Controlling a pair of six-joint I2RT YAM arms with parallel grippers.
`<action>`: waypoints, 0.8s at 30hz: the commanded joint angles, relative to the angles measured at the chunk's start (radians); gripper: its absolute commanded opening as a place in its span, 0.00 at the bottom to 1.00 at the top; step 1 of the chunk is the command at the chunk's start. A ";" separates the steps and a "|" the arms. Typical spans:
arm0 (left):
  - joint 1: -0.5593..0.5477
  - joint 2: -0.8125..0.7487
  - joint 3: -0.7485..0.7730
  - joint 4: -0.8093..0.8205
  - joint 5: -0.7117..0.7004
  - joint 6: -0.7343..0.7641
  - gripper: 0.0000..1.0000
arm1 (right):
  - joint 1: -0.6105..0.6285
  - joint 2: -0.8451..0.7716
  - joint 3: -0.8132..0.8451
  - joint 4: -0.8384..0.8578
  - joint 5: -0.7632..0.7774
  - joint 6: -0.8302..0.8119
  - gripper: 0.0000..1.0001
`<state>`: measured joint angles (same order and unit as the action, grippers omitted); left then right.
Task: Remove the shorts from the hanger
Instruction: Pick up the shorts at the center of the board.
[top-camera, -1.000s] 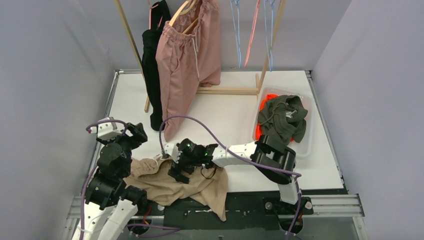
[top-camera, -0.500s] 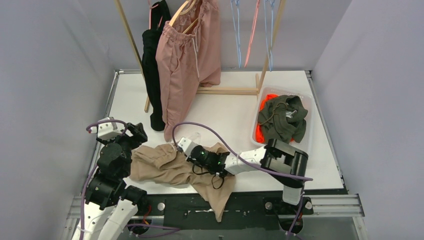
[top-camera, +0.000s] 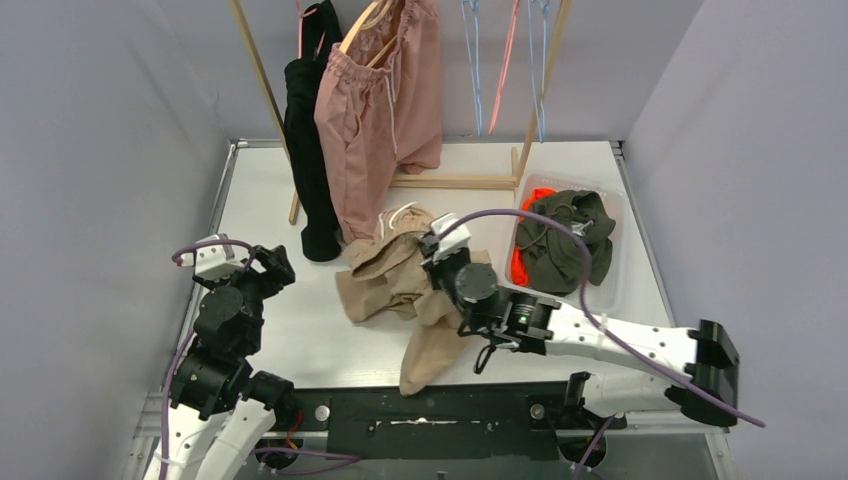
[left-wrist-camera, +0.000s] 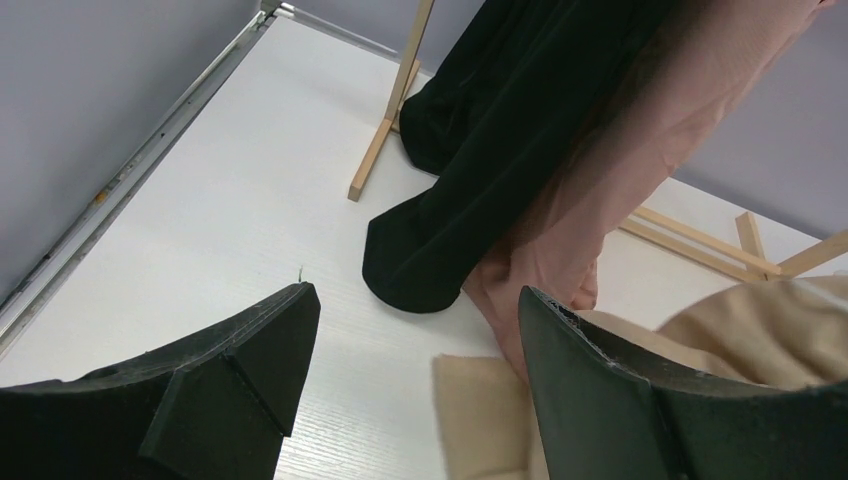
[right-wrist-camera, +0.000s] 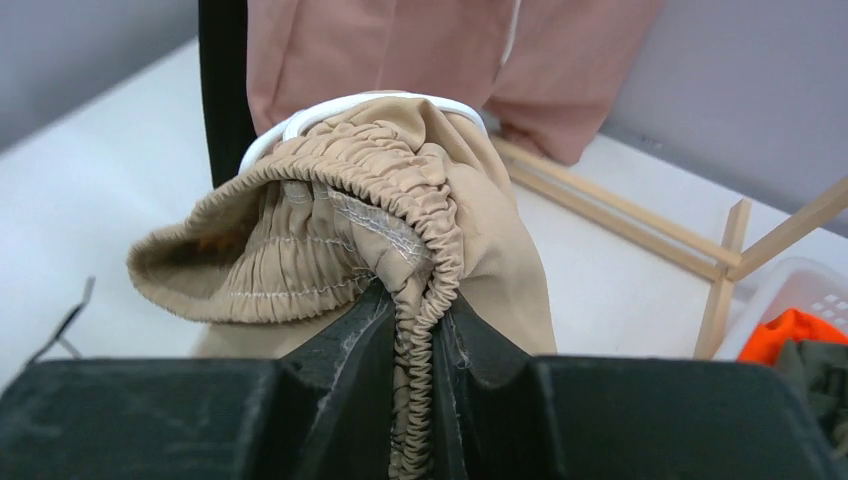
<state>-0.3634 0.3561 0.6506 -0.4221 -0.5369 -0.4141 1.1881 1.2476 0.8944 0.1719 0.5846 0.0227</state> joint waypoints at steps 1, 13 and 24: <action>0.006 -0.014 0.011 0.055 0.021 0.011 0.73 | 0.008 -0.169 0.003 -0.021 -0.007 0.023 0.00; 0.007 -0.017 -0.012 0.065 0.032 0.015 0.73 | 0.014 -0.068 -0.096 -0.361 -0.158 0.433 0.04; 0.007 -0.019 -0.017 0.074 0.048 0.021 0.73 | 0.053 0.100 -0.135 -0.325 -0.463 0.596 0.60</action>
<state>-0.3626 0.3466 0.6273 -0.4068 -0.5125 -0.4068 1.2194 1.3109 0.6907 -0.1764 0.2016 0.5537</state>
